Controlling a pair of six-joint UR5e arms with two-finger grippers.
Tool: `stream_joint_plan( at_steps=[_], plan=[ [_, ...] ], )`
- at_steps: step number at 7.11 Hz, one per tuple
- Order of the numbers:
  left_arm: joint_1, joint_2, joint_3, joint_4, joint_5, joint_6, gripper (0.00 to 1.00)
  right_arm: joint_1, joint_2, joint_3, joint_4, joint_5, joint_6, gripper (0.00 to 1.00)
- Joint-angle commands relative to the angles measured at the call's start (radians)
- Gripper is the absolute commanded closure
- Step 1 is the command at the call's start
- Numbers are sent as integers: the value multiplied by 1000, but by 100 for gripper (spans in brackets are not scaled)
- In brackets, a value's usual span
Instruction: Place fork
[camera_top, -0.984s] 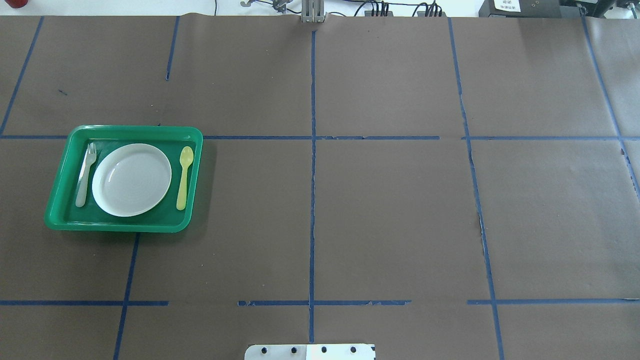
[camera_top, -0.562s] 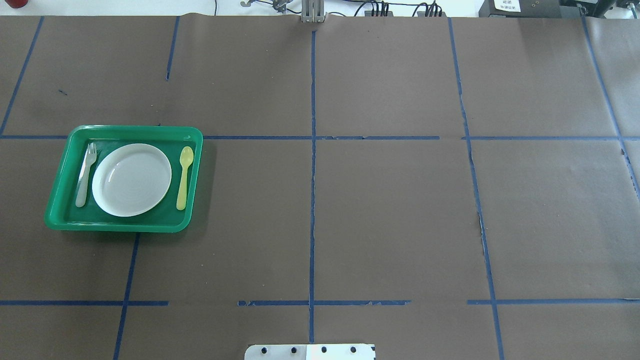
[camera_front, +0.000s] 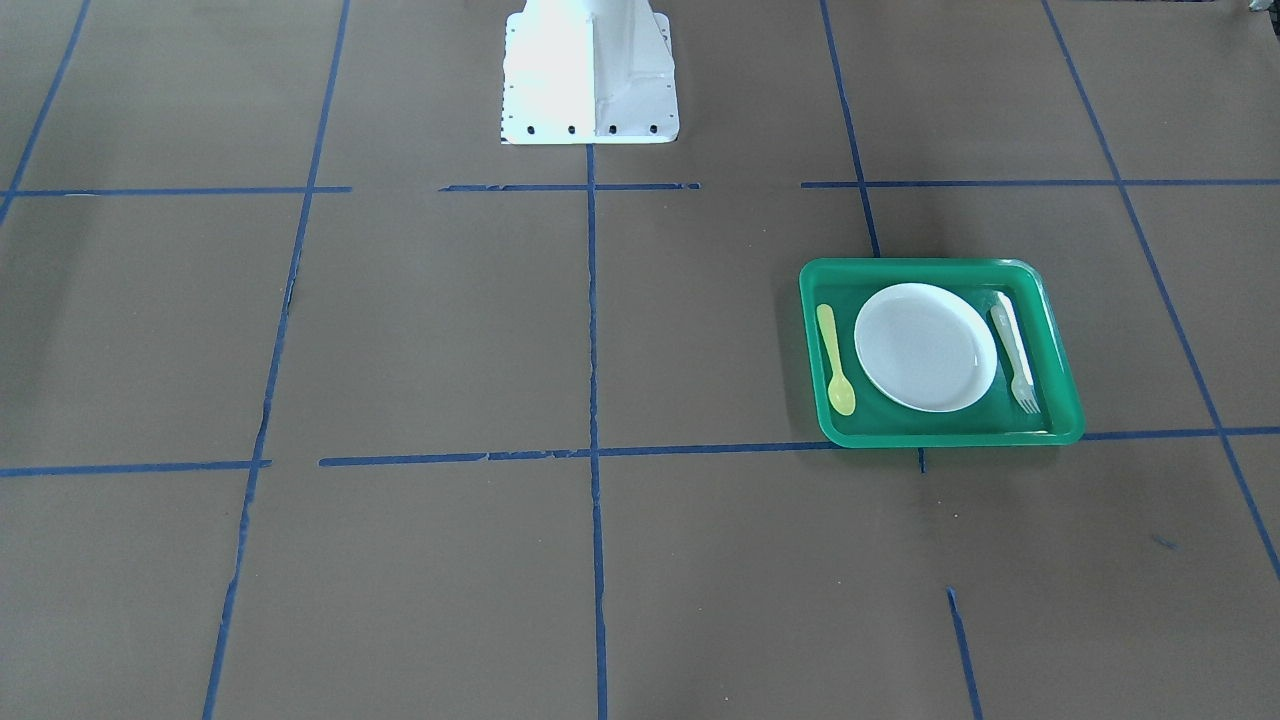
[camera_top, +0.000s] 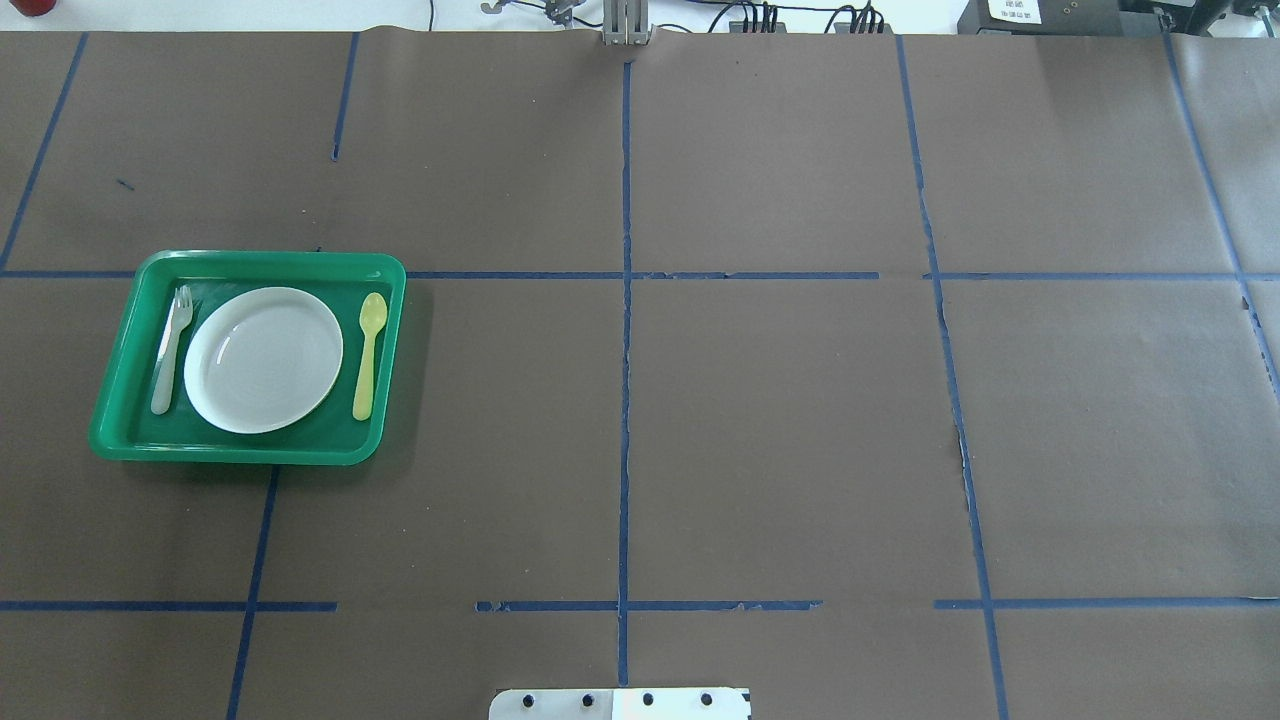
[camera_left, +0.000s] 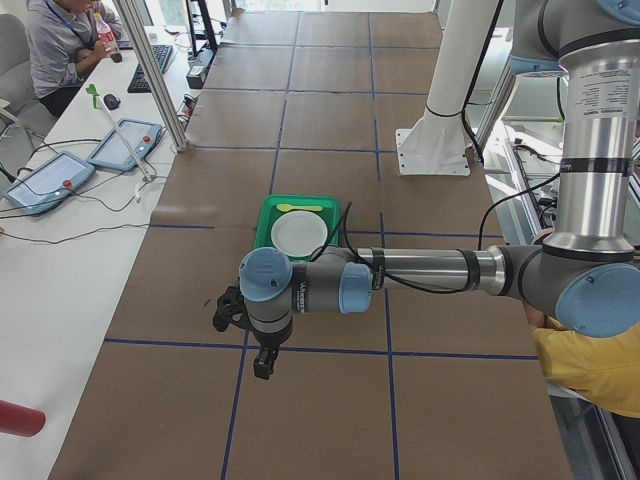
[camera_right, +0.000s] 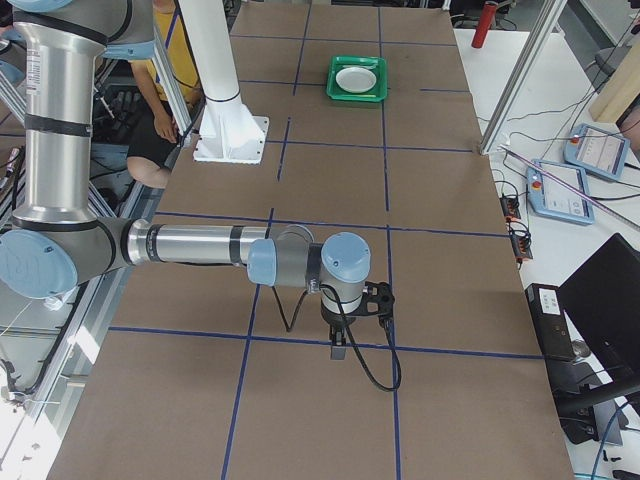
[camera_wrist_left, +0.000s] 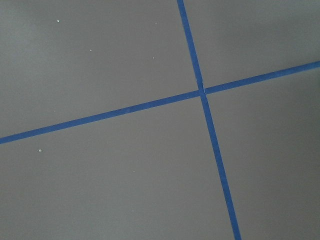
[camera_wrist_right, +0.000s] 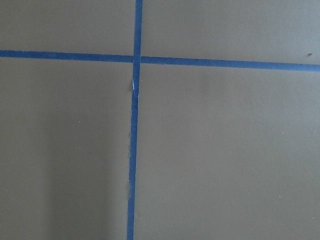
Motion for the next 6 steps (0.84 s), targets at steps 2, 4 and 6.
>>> stream_joint_plan(
  at_steps=[2,4,6],
  plan=[
    [-15,2,-2,0,0,3,0,0,0,0,0,0,0,0],
    [-81,-1,2,1,2,1,0,0,0,0,0,0,0,0],
    [-89,-4,-5,1,2,1,0,0,0,0,0,0,0,0]
  ],
)
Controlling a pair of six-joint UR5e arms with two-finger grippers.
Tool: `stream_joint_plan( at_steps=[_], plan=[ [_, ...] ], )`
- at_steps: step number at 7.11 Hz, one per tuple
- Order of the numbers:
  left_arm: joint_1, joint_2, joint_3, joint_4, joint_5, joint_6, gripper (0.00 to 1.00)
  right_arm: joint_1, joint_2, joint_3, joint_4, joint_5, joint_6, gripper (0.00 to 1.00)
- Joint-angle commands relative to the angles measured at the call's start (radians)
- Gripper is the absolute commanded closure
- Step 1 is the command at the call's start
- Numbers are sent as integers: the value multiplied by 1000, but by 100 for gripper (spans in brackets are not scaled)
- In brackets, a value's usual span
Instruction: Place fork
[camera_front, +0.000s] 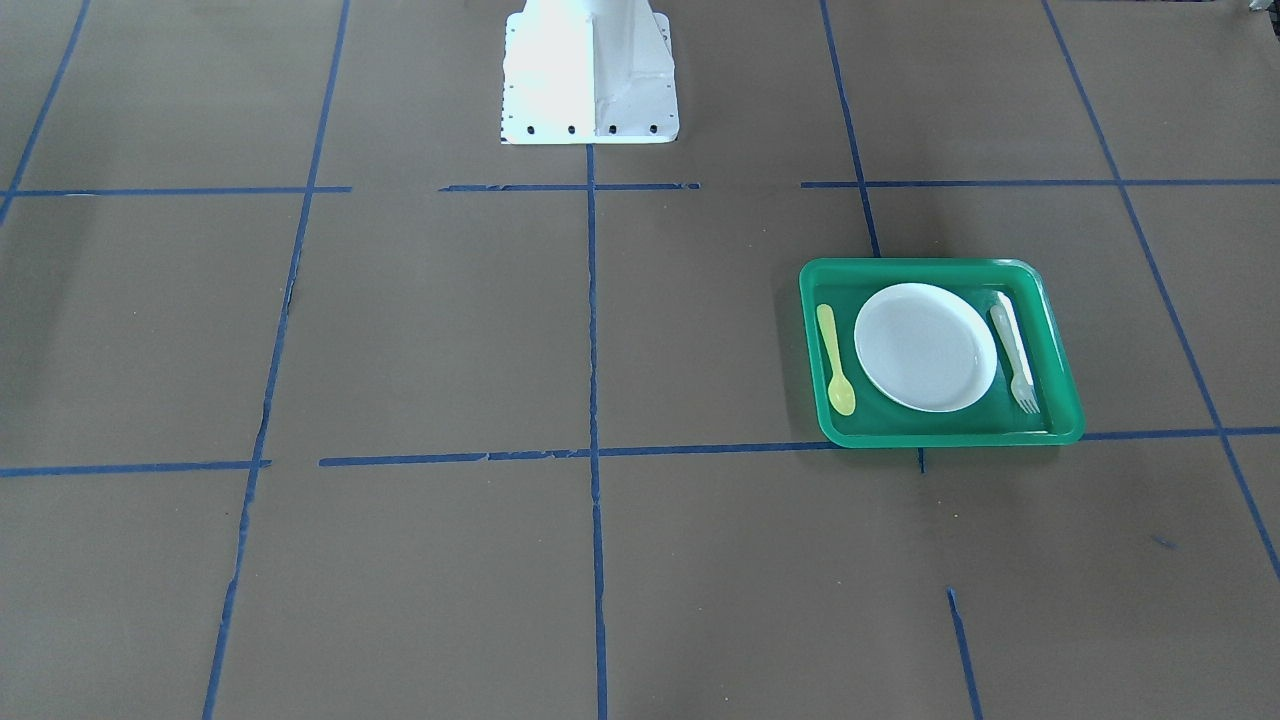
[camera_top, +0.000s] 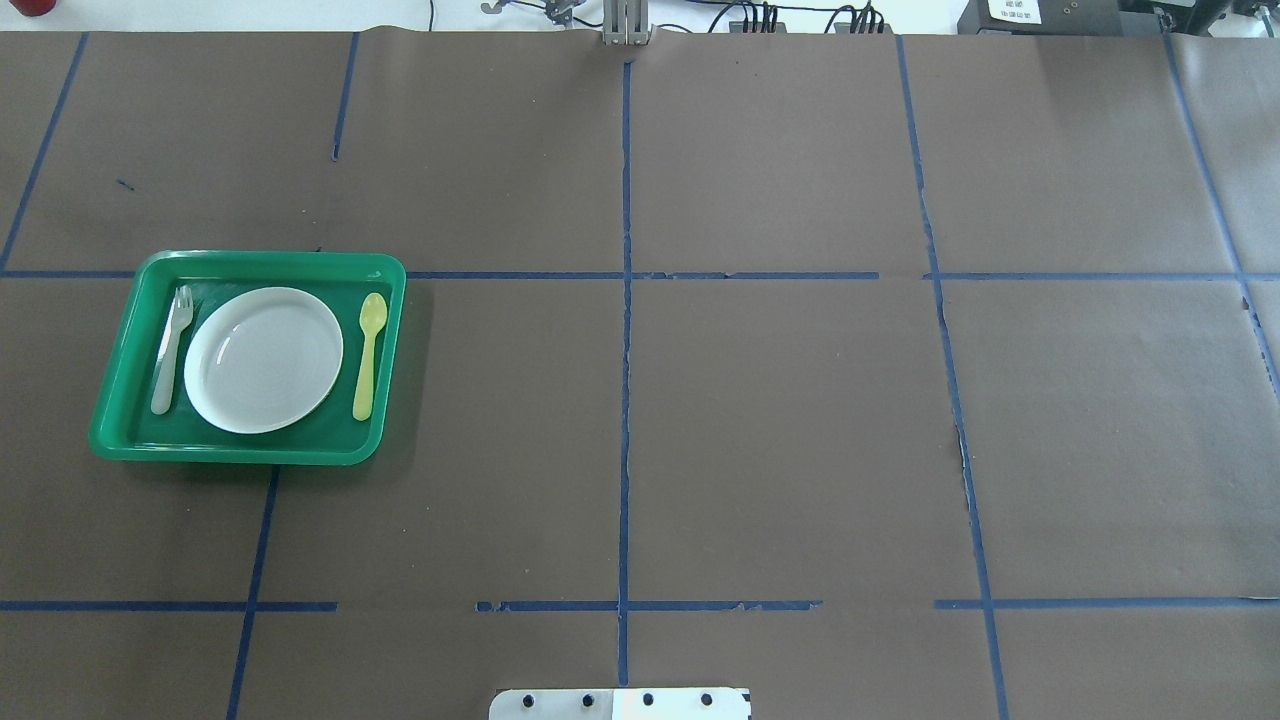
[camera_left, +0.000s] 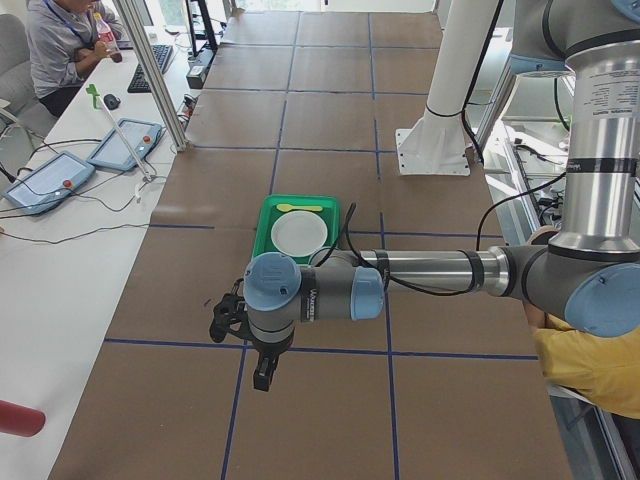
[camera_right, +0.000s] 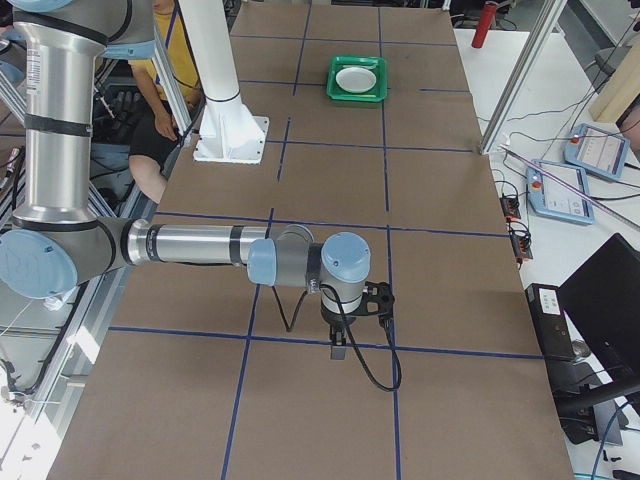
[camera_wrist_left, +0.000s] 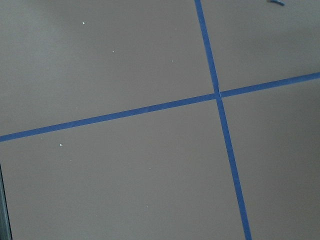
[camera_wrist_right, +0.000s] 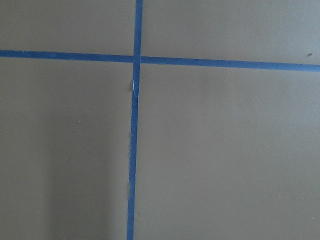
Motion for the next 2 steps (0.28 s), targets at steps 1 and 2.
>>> stream_joint_plan(
  at_steps=[1,2],
  plan=[
    [-8,-18,1,0,6,0,0,0,0,0,0,0,0,0],
    [-8,-27,-2,0,6,0,0,0,0,0,0,0,0,0]
  ],
)
